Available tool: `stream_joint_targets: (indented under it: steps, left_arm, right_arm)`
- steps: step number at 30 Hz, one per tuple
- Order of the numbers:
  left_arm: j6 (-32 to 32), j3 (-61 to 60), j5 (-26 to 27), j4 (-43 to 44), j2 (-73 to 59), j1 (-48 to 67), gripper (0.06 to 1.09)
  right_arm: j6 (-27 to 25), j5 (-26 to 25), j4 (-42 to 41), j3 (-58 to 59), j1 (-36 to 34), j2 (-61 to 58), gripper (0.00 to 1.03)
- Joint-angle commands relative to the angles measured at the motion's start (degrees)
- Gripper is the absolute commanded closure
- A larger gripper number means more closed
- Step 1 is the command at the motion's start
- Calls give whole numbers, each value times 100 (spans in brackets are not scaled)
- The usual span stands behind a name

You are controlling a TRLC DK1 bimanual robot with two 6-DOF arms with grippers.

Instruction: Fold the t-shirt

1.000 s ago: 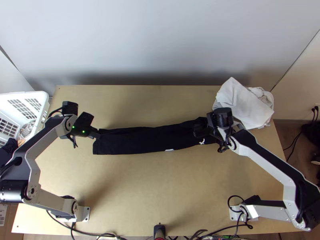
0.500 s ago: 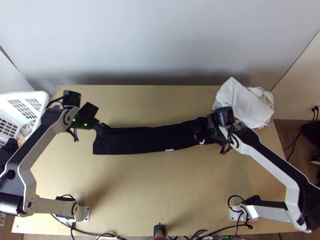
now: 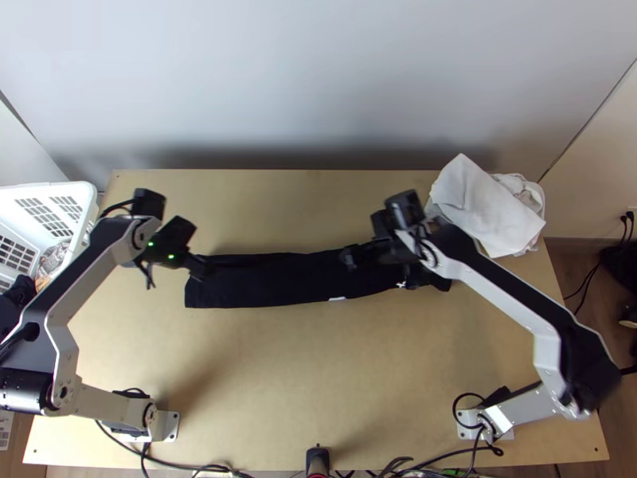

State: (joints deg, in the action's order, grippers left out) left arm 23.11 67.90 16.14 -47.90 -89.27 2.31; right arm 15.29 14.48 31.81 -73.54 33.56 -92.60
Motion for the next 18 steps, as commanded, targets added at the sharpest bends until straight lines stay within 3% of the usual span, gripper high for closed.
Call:
stream_joint_targets:
  steps: [1, 3, 7, 18]
  left_arm:
    - [-26, -268, -375, -35, -90, -890, 10]
    - [-35, -312, -278, -123, -108, -1074, 10]
    - [-123, -347, 662, -273, -196, -1487, 10]
    - [9, -497, 2297, -255, -802, -1936, 10]
  right_arm:
    - [598, 494, 343, -1013, 476, -1006, 5]
    - [721, 538, 431, -1216, 617, -1270, 5]
    - [932, 793, 624, -1629, 669, -1744, 5]
    - [1090, 1048, 633, -2261, 696, -2597, 5]
